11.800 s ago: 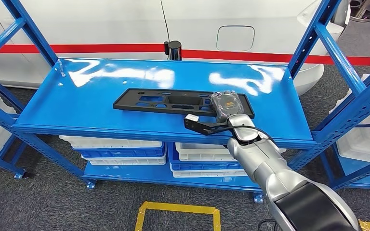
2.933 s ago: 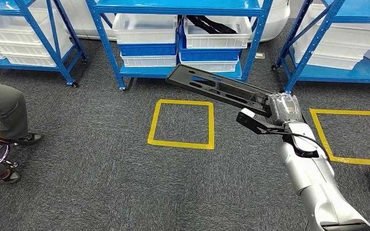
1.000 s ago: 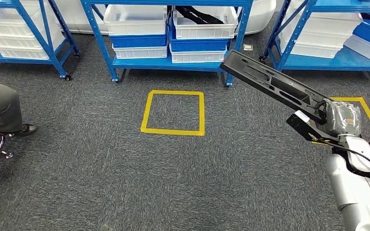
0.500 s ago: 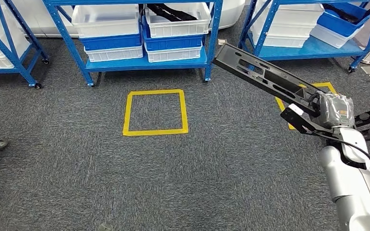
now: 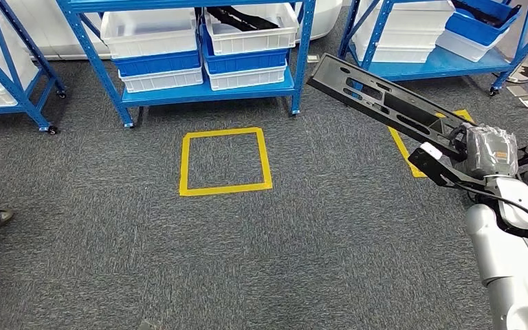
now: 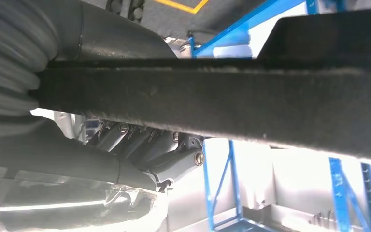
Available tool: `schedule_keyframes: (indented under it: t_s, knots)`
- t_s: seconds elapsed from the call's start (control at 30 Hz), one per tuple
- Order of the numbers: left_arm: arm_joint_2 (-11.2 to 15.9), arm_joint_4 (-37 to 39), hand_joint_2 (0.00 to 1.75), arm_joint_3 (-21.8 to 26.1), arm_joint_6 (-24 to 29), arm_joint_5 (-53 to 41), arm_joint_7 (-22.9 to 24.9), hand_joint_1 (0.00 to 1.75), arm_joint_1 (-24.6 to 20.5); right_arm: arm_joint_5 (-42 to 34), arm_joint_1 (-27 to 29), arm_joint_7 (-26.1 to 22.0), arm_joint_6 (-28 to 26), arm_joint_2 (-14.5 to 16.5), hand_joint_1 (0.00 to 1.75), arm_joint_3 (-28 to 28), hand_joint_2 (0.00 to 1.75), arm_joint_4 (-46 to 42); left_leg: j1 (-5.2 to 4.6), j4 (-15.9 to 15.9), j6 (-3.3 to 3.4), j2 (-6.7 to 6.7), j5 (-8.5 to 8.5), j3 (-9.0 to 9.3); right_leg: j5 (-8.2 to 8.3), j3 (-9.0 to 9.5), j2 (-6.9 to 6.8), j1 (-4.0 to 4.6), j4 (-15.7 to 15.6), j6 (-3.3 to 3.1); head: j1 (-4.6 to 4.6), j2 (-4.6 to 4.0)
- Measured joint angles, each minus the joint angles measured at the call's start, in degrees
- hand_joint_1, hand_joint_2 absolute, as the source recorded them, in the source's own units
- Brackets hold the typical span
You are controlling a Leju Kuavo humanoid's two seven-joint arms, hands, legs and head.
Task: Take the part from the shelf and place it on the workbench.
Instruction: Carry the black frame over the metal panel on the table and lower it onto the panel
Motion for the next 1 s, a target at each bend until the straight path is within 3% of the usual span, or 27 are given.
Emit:
schedule_keyframes:
  t_s: [0.03, 0.07, 0.13, 0.17, 0.23, 0.27, 0.3, 0.33, 0.37, 0.43, 0.5, 0.57, 0.6, 0.67, 0.73, 0.8, 0.83, 0.87, 0.93, 1.0]
  knots:
    - [-0.1, 0.0, 1.75, 0.0, 0.0, 0.0, -0.3, 0.00, 0.0, 0.0, -0.2, 0.1, 0.0, -0.1, 1.75, 0.0, 1.75, 0.0, -0.09, 0.0, -0.07, 0.41, 0.00, 0.02, 0.31, -0.11, 0.46, 0.07, -0.1, -0.33, -0.01, -0.01]
    - [-0.1, 0.0, 1.75, 0.0, 0.1, 0.0, -0.5, 0.00, 0.0, 0.0, -0.3, 0.1, 0.1, -0.1, 1.75, 0.0, 1.75, 0.0, -0.08, 0.2, -0.23, 0.62, -0.13, -0.09, 0.58, 0.03, 0.95, -0.38, -0.3, -0.72, 0.04, -0.01]
    - [-0.2, 0.0, 1.75, 0.0, 0.1, 0.1, -0.7, 0.00, 0.1, 0.2, -0.4, 0.2, 0.3, -0.2, 1.75, -0.1, 1.75, 0.0, 0.11, 2.2, -0.96, -0.43, -1.80, -0.93, 1.26, 0.32, 1.81, -1.20, -0.6, -1.41, -0.04, -0.01]
    - [-0.2, 0.0, 1.75, 0.1, 0.1, 0.1, -0.8, 0.00, 0.1, 0.3, -0.4, 0.3, 0.3, -0.1, 1.75, -0.1, 1.75, 0.0, 0.36, 5.0, -1.42, -1.35, -3.63, -2.05, 1.55, 0.43, 2.26, -1.58, -0.7, -1.66, -0.13, 0.00]
    - [-0.1, 0.0, 1.75, 0.3, 0.2, 0.1, -0.8, 0.00, 0.2, 0.4, -0.2, 0.4, 0.4, 0.0, 1.75, -0.1, 1.75, 0.0, 0.97, 12.8, -2.23, -2.54, -7.87, -5.29, 1.81, 0.03, 3.34, -1.56, -0.5, -1.89, -0.30, 0.00]
    - [-0.1, 0.0, 1.75, 0.4, 0.2, 0.1, -0.8, 0.00, 0.2, 0.5, -0.2, 0.4, 0.4, 0.0, 1.75, -0.1, 1.75, 0.0, 1.24, 15.9, -2.50, -2.64, -9.02, -6.62, 1.86, -0.18, 3.97, -1.57, -0.3, -1.90, -0.33, 0.00]
    - [-0.1, 0.0, 1.75, 0.5, 0.1, 0.1, -0.8, 0.00, 0.2, 0.5, -0.1, 0.4, 0.4, 0.0, 1.75, -0.1, 1.75, 0.0, 1.49, 17.2, -2.71, -2.67, -9.01, -7.11, 1.89, -0.38, 4.64, -1.58, -0.1, -1.91, -0.34, 0.00]
    - [-0.1, 0.0, 1.75, 0.5, 0.1, 0.1, -0.8, 0.00, 0.3, 0.5, 0.0, 0.4, 0.4, 0.0, 1.75, -0.1, 1.75, 0.0, 1.73, 15.9, -2.82, -2.75, -7.81, -6.43, 1.88, -0.54, 5.33, -1.59, 0.2, -1.89, -0.37, 0.00]
    - [-0.1, 0.0, 1.75, 0.6, 0.1, 0.1, -0.8, 0.00, 0.3, 0.5, 0.1, 0.4, 0.4, 0.0, 1.75, -0.1, 1.75, 0.0, 1.96, 12.6, -2.82, -3.11, -5.78, -4.77, 1.83, -0.66, 6.05, -1.60, 0.5, -1.82, -0.38, 0.00]
    - [0.0, 0.0, 1.75, 0.6, 0.1, 0.0, -0.8, 0.00, 0.2, 0.5, 0.1, 0.4, 0.4, 0.0, 1.75, -0.1, 1.75, 0.0, 2.39, 5.1, -2.45, -5.16, -2.74, -0.93, 1.74, -1.04, 7.37, -1.50, 1.0, -1.52, -0.32, 0.00]
    - [0.0, 0.0, 1.75, 0.6, 0.2, 0.0, -0.7, 0.00, 0.2, 0.5, 0.0, 0.5, 0.5, 0.0, 1.75, -0.1, 1.75, 0.0, 2.37, 1.9, -1.96, -6.36, -2.29, 0.62, 1.85, -1.69, 8.50, -1.56, 1.2, -0.84, -0.27, 0.00]
    - [0.0, 0.0, 1.75, 0.6, 0.3, 0.0, -0.6, 0.00, 0.1, 0.5, 0.1, 0.6, 0.7, -0.3, 1.75, -0.2, 1.75, 0.0, 2.13, 1.4, -1.37, -5.27, -2.12, 0.72, 2.23, -2.31, 9.55, -1.61, 1.0, 0.07, -0.36, 0.00]
    - [-0.1, 0.0, 1.75, 0.6, 0.4, 0.0, -0.6, 0.00, 0.1, 0.6, 0.2, 0.7, 0.8, -0.5, 1.75, -0.3, 1.75, 0.0, 2.15, 0.9, -0.89, -4.62, -1.79, 0.89, 2.15, -2.68, 9.15, -1.61, 1.3, 0.39, -0.39, 0.00]
    - [-0.2, 0.0, 1.75, 0.6, 0.4, -0.1, -0.6, 0.00, 0.0, 0.6, 0.2, 0.8, 0.9, -0.9, 1.75, -0.6, 1.75, 0.0, 2.34, -0.3, -0.04, -3.32, -1.08, 1.23, 0.46, -4.67, 6.66, -1.46, 4.6, 0.54, -0.15, 0.00]
    - [-0.2, 0.0, 1.75, 0.6, 0.4, -0.1, -0.6, 0.00, 0.0, 0.6, 0.1, 0.8, 1.1, -1.0, 1.75, -0.7, 1.75, 0.0, 2.36, -0.6, 0.20, -1.98, -0.86, 1.24, -2.73, -8.53, 4.33, -1.78, 12.5, 0.54, 0.22, 0.00]
    - [-0.3, 0.0, 1.75, 0.6, 0.4, -0.2, -0.6, 0.00, 0.1, 0.6, 0.2, 0.9, 1.3, -1.0, 1.75, -0.7, 1.75, 0.0, 2.41, -0.5, 0.13, -0.52, -0.91, 1.21, -4.26, -11.20, 3.77, -2.28, 18.1, 1.26, 0.36, 0.00]
    - [-0.3, 0.0, 1.75, 0.6, 0.4, -0.2, -0.6, 0.00, 0.1, 0.6, 0.2, 0.9, 1.4, -1.0, 1.75, -0.7, 1.75, 0.0, 2.50, -0.5, 0.01, 0.19, -0.97, 1.21, -3.72, -10.84, 3.46, -2.59, 17.5, 1.90, 0.39, 0.00]
    - [-0.3, 0.0, 1.75, 0.6, 0.4, -0.3, -0.6, 0.00, 0.1, 0.7, 0.2, 0.9, 1.4, -1.0, 1.75, -0.8, 1.75, 0.0, 2.64, -0.4, -0.21, 0.85, -1.08, 1.22, -2.42, -9.18, 2.84, -2.90, 14.4, 2.63, 0.41, 0.00]
    - [-0.3, 0.0, 1.75, 0.6, 0.4, -0.3, -0.6, 0.00, 0.0, 0.7, 0.1, 0.9, 1.5, -1.1, 1.75, -0.8, 1.75, 0.0, 2.64, 0.2, -1.02, 2.08, -1.52, 1.23, 0.47, -4.43, -0.18, -3.10, 5.8, 3.79, 0.66, 0.00]
    - [-0.3, -0.1, 1.75, 0.6, 0.4, -0.4, -0.6, 0.00, 0.0, 0.7, -0.2, 0.9, 1.5, -1.0, 1.75, -0.9, 1.75, 0.1, 2.22, 0.6, -1.89, 3.21, -1.99, 1.35, 1.67, -2.24, -1.73, -2.62, 1.6, 3.45, 0.72, 0.00]
